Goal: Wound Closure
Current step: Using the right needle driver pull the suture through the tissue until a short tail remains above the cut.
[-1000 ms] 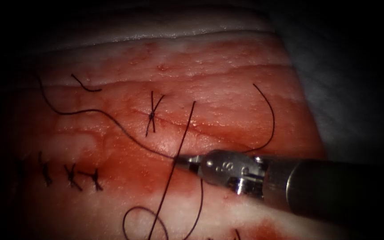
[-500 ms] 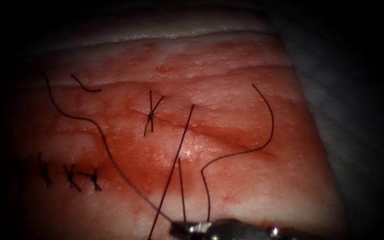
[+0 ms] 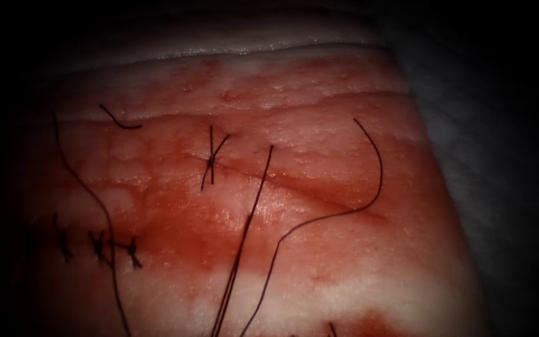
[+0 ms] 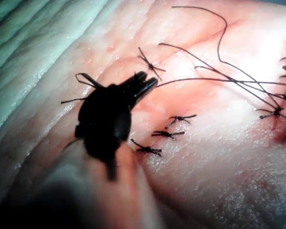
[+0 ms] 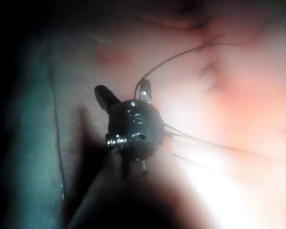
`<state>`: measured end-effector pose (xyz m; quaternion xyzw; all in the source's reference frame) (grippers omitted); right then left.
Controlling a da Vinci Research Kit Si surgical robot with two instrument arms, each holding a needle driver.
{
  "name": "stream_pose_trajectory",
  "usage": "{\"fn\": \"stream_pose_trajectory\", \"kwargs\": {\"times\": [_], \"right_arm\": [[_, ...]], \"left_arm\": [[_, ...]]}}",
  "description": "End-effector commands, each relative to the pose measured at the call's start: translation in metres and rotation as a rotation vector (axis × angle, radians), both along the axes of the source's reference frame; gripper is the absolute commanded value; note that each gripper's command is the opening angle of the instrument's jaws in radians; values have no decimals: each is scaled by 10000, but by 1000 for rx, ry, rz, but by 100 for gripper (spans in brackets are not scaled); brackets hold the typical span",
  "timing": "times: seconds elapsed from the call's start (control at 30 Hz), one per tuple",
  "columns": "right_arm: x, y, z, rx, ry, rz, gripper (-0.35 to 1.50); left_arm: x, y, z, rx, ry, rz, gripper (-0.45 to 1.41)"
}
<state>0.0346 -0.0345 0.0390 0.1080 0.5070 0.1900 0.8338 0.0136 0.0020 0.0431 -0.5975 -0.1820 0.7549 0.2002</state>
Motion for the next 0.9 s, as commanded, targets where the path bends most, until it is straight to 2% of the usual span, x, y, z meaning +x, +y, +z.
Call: {"fn": "stream_pose_trajectory", "kwargs": {"times": [0.03, 0.13, 0.17, 0.37, 0.5, 0.73, 0.77, 0.9], "right_arm": [[-8, 18, 15, -11, 2, 30, 111], [-31, 43, 26, -25, -13, 71, 111], [-40, 52, 31, -25, -15, 79, 106], [-66, 81, 67, -21, -35, 127, 103], [-75, 97, 104, -25, -66, 151, 94], [-80, 119, 177, -33, -133, 154, 99], [-79, 122, 196, -41, -150, 139, 96], [-77, 125, 222, -13, -177, 138, 81]], "left_arm": [[0, 3, 6, -11, 11, -13, -45], [10, 8, 8, -28, 43, -36, -45], [12, 9, 9, -27, 49, -41, -45], [18, 14, 16, -31, 74, -66, -45], [18, 16, 22, -31, 85, -72, -45], [17, 20, 33, -30, 95, -78, -45], [16, 21, 34, -30, 96, -79, -45], [15, 20, 34, -30, 94, -79, -45]]}}
